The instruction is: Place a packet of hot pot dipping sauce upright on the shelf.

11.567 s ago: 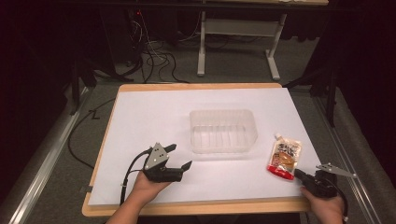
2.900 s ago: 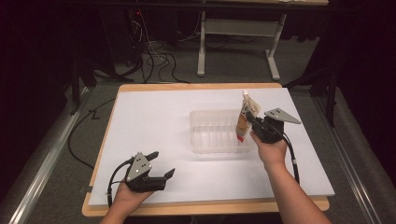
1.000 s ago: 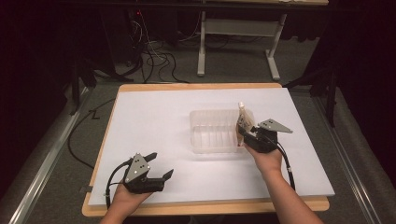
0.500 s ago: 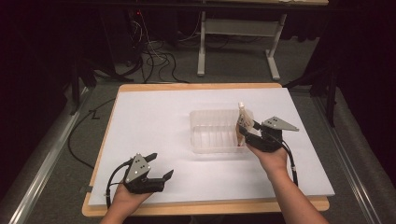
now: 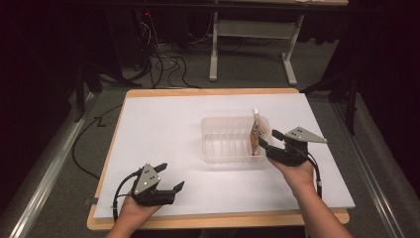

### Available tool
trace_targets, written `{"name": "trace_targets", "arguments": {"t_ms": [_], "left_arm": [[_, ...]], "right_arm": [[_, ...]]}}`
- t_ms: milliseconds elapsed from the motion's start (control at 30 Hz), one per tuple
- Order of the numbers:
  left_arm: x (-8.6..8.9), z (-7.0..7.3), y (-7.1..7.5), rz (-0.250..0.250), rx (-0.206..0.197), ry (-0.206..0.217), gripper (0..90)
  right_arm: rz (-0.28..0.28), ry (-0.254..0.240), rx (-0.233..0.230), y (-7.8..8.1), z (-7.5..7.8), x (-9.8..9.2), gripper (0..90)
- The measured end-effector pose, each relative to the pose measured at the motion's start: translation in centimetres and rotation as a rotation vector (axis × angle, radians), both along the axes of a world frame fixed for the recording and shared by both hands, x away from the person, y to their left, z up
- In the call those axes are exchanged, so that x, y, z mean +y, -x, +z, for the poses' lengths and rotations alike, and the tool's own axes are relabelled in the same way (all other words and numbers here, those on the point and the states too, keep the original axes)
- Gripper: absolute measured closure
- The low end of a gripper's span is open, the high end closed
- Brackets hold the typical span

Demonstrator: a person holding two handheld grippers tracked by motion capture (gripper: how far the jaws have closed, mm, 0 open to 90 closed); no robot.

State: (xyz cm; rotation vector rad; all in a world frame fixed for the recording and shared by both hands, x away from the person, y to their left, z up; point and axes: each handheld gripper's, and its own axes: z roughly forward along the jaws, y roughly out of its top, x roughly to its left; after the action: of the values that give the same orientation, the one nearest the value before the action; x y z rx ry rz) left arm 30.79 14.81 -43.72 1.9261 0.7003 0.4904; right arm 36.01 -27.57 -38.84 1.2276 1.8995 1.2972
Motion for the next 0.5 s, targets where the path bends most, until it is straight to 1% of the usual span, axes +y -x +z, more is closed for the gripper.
{"name": "trace_targets", "arguments": {"t_ms": [100, 133, 200, 267, 300, 400, 500], "left_arm": [[0.0, 0.0, 0.0, 0.002, 0.002, 0.004, 18.9], [0.0, -0.1, 0.0, -0.002, 0.005, -0.002, 18.9], [-0.1, -0.1, 0.0, -0.003, 0.003, -0.007, 18.9], [-0.1, 0.0, 0.0, -0.002, 0.004, -0.001, 18.9], [-0.2, -0.1, 0.0, -0.001, 0.005, 0.002, 18.9], [-0.4, -0.1, 0.1, -0.008, 0.005, -0.010, 18.9], [-0.4, -0.2, 0.1, -0.007, 0.010, -0.003, 18.9]], "right_arm": [[-0.005, 0.009, -0.001, 0.7, -0.1, -0.7, 36.0], [-0.005, 0.019, -0.007, 1.1, -0.1, -1.1, 35.4], [-0.005, 0.022, -0.009, 1.3, -0.2, -1.4, 35.2], [-0.011, 0.036, -0.009, 2.3, -0.5, -2.3, 34.6], [-0.015, 0.041, -0.013, 2.9, -0.8, -2.9, 34.4], [-0.031, 0.046, -0.010, 4.1, -1.6, -3.8, 33.6], [-0.046, 0.039, -0.003, 5.5, -2.6, -5.0, 32.2]]}}
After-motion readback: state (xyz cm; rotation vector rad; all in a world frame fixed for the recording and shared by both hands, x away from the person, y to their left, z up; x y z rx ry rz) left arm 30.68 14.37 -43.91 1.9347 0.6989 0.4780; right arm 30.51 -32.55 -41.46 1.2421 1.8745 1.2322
